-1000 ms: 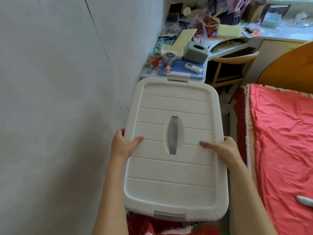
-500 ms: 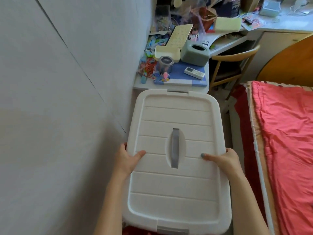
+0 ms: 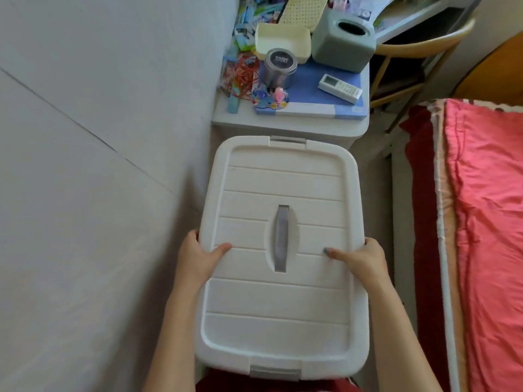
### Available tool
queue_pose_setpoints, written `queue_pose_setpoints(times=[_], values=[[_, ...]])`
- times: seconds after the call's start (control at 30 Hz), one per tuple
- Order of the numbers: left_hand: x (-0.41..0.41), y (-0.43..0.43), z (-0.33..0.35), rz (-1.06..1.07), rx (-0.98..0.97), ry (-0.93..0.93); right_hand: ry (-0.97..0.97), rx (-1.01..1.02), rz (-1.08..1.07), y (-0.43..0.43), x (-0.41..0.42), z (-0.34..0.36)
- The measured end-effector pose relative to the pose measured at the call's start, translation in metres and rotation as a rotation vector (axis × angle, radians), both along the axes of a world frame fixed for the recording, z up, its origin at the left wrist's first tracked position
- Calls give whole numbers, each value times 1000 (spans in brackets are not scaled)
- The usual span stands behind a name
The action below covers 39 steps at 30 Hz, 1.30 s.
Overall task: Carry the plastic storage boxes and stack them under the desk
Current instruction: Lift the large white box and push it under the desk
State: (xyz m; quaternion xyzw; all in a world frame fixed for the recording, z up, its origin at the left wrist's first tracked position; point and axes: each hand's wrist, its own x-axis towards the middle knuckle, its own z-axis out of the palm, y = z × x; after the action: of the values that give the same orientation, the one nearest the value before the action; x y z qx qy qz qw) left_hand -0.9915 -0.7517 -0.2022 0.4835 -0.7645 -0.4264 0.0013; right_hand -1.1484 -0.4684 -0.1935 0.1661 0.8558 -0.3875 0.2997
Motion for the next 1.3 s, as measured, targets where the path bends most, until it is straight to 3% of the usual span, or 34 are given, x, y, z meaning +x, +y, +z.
queue_pose_setpoints(times=[0.6,1.3], values=[[-70,-24,-142,-72,3,-367,-84,322,204,-36,-74,-139],[-87,-45,-328,-92,26,-447,-207,393,287,-51,-87,-329]])
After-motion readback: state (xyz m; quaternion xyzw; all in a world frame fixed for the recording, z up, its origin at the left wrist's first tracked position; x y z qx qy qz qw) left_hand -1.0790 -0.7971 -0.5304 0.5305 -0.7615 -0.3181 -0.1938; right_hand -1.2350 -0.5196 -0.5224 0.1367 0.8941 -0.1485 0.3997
